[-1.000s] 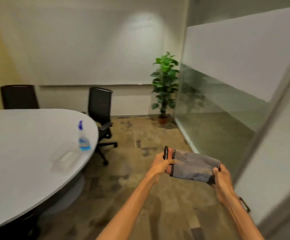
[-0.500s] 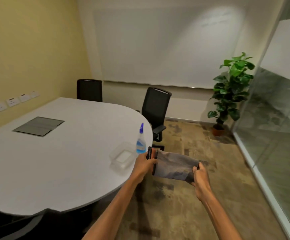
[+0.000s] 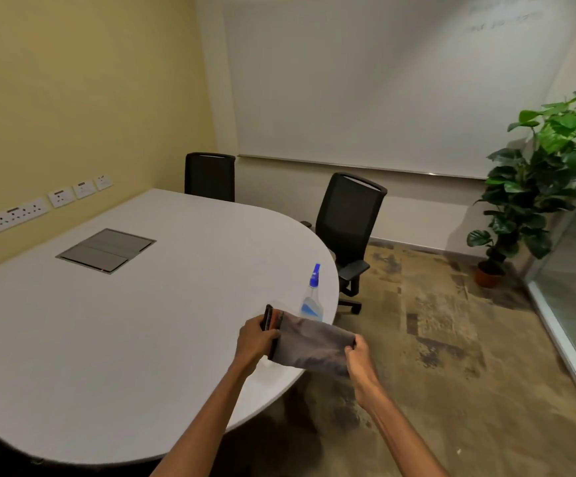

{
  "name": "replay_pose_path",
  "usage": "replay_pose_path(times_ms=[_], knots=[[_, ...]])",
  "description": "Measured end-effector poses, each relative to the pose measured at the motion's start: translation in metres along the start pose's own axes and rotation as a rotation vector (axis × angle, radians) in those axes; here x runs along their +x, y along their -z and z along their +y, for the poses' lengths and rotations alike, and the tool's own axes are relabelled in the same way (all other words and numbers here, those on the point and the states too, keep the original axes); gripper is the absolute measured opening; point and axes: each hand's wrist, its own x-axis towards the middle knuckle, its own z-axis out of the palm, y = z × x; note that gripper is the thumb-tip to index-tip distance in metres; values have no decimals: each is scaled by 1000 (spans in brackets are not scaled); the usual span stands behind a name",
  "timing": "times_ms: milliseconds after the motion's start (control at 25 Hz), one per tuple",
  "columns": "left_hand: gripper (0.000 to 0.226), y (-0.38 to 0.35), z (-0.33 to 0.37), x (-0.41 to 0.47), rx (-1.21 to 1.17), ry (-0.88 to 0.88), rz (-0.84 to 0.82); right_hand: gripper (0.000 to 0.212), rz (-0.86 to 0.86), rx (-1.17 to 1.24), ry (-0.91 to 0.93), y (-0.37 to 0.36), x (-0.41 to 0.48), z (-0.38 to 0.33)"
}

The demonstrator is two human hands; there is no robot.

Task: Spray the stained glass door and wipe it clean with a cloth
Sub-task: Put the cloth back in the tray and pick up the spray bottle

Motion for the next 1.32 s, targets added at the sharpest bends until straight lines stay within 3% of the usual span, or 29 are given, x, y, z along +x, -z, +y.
replay_pose_path(times_ms=[160,320,520,800,1080,1320], knots=[[23,0,-4,58,55,59,36,32,-97,5,-54,-31,63,-7],[22,-9,-20,113,151,127,81,21,-72,117,-211,-64,112,-7],[22,-16,-38,174,261,151,94,40,-103,198,-437,-115,170,14],[25,-9,-76,244,426,113,-10,44,-33,12,-488,-165,190,14],[27,-5,-103,283,492,68,-118,46,27,89,-573,-201,201,20],[32,-2,-117,287,551,100,-193,45,-25,69,-565,-215,201,25]])
